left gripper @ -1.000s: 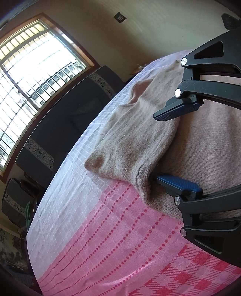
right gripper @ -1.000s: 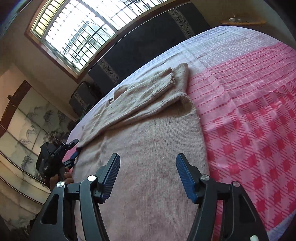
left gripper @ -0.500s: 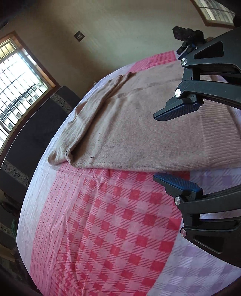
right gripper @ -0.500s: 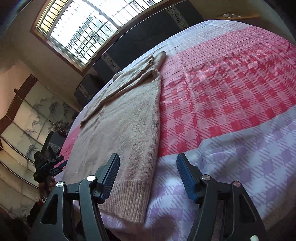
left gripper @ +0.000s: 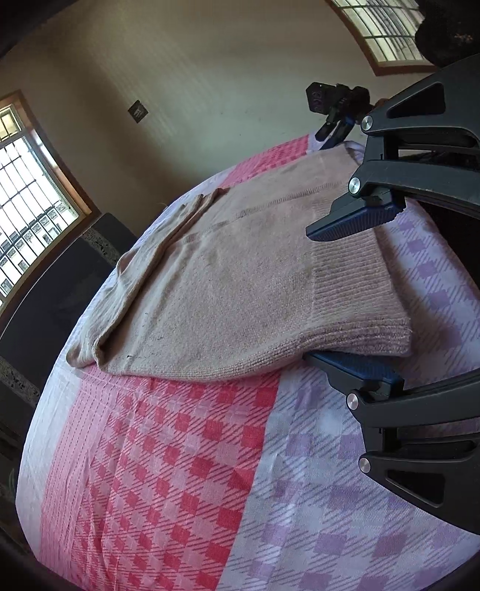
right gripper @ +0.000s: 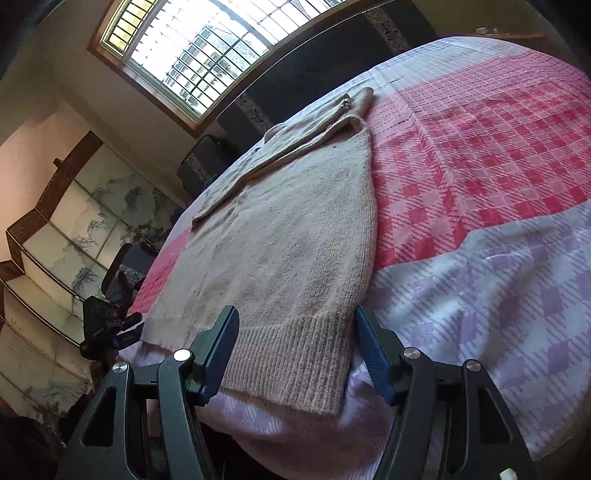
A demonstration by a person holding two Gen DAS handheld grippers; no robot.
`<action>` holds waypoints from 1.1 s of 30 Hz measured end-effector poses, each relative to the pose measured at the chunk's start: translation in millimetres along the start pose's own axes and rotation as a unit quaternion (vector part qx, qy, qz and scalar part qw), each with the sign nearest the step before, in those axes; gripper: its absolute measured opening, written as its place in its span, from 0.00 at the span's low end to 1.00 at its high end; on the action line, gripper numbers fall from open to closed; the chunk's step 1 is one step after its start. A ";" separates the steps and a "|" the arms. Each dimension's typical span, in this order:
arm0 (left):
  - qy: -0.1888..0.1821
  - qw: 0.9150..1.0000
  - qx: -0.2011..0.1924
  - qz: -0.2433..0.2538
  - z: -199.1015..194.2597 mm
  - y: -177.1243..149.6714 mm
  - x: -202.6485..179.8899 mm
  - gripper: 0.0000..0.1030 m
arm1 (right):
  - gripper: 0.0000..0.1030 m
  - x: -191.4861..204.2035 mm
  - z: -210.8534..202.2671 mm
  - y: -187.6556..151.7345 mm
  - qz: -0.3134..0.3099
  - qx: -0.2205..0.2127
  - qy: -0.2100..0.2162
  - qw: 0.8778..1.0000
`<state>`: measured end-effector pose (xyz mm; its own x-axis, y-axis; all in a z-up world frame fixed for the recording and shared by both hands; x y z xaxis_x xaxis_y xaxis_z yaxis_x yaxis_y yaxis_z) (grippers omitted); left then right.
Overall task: Fold small clothes
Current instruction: 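Close the right gripper on the ribbed sweater hem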
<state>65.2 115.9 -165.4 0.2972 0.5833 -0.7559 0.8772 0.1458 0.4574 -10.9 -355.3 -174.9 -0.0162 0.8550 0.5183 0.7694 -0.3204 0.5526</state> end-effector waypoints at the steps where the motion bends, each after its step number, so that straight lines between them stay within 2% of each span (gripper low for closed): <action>1: -0.003 1.000 -0.004 -0.002 0.0 1.1 -0.4 0.58 | 0.61 1.7 0.1 -0.8 -0.002 -0.002 0.000 1.000; 3: -0.001 1.000 -0.009 0.000 -0.5 1.1 -1.4 0.58 | 0.57 5.2 1.7 -2.5 -0.001 0.000 0.004 1.000; 5: 0.009 1.000 -0.016 0.009 2.1 1.6 -4.1 0.58 | 0.37 8.0 7.9 -8.2 0.007 0.017 0.019 1.000; 6: 0.019 0.999 -0.021 0.015 2.5 1.2 -5.5 0.58 | 0.23 8.6 12.8 -12.2 0.013 0.026 0.025 0.999; 7: 0.034 0.999 -0.024 0.025 3.6 0.9 -7.5 0.58 | 0.16 9.4 15.6 -15.0 0.011 0.027 0.020 0.999; 9: 0.080 0.995 -0.029 0.052 8.0 0.6 -13.2 0.58 | 0.15 12.1 16.2 -15.5 0.010 0.024 0.022 0.999; 12: 0.159 0.981 -0.030 0.105 17.4 -2.4 -19.9 0.58 | 0.15 10.2 15.6 -14.8 0.015 0.024 0.024 0.999; 14: 0.192 0.973 -0.036 0.121 20.7 -2.9 -19.3 0.59 | 0.15 7.9 14.6 -14.5 0.018 0.023 0.023 0.999; 18: 0.201 0.970 -0.034 0.130 25.1 -4.0 -20.9 0.67 | 0.13 5.9 15.1 -14.3 0.016 0.022 0.020 0.999; 28: 0.262 0.946 -0.012 0.189 40.6 -12.4 -27.4 0.75 | 0.12 5.6 16.1 -11.8 0.020 0.020 0.022 0.999; 33: 0.266 0.944 -0.012 0.194 41.3 -13.7 -27.7 0.77 | 0.12 5.2 16.3 -10.7 0.021 0.020 0.022 0.999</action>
<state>60.5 64.8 -170.1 0.3574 0.9143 -0.1904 0.7309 -0.1469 0.6665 -8.8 -340.7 -188.8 -0.0111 0.8228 0.5682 0.7943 -0.3380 0.5049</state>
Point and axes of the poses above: each gripper's, at about its wrist camera, not at the fingertips, and z roughly the way its jaws point, x to its left, y to its top, the point moved 8 cm from there along z, roughly the way its jaws point, and after that the axes turned 8 degrees about -y, right-handed, at the moved point
